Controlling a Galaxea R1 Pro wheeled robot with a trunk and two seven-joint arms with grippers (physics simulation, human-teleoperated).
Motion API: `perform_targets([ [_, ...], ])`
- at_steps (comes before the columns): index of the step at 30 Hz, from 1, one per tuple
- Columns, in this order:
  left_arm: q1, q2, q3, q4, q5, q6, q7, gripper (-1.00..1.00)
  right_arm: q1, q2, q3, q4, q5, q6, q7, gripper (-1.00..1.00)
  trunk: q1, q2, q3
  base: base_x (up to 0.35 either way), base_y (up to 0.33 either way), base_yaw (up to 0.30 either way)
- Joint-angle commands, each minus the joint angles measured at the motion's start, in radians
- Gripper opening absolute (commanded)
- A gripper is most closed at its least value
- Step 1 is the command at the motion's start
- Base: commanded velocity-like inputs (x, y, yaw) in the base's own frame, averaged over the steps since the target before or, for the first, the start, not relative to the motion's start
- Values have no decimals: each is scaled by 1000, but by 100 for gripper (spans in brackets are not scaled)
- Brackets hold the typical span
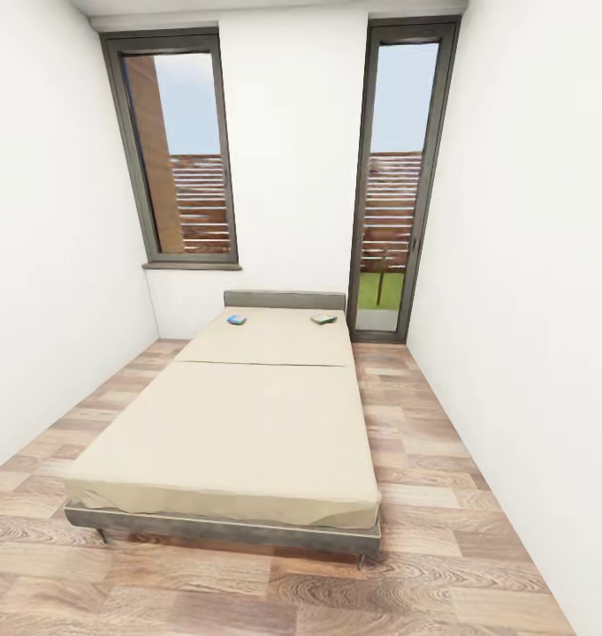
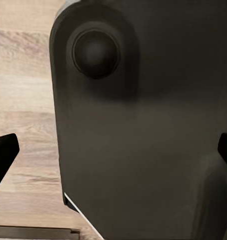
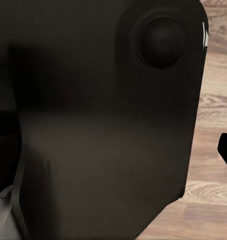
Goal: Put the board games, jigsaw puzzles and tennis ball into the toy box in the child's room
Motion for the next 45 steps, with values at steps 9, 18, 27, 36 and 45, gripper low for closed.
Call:
perform_targets([
  [9,0,0,2,0,0,-53,0,100,0,1,-1,-1,0,0,0,100,0,0,-1,0,0,0],
  [18,0,1,1,0,0,-98,0,100,0,3,1,-1,4,1,0,100,0,0,-2,0,0,26],
  [27,0,0,2,0,0,-98,0,100,0,5,4,-1,7,0,0,100,0,0,-2,0,0,226],
  [36,0,1,1,0,0,-98,0,100,0,10,6,-1,13,-47,1,100,0,0,-2,0,0,269],
  [45,0,0,1,0,0,-98,0,100,0,2,5,-1,13,-70,0,100,0,0,-3,0,0,272],
])
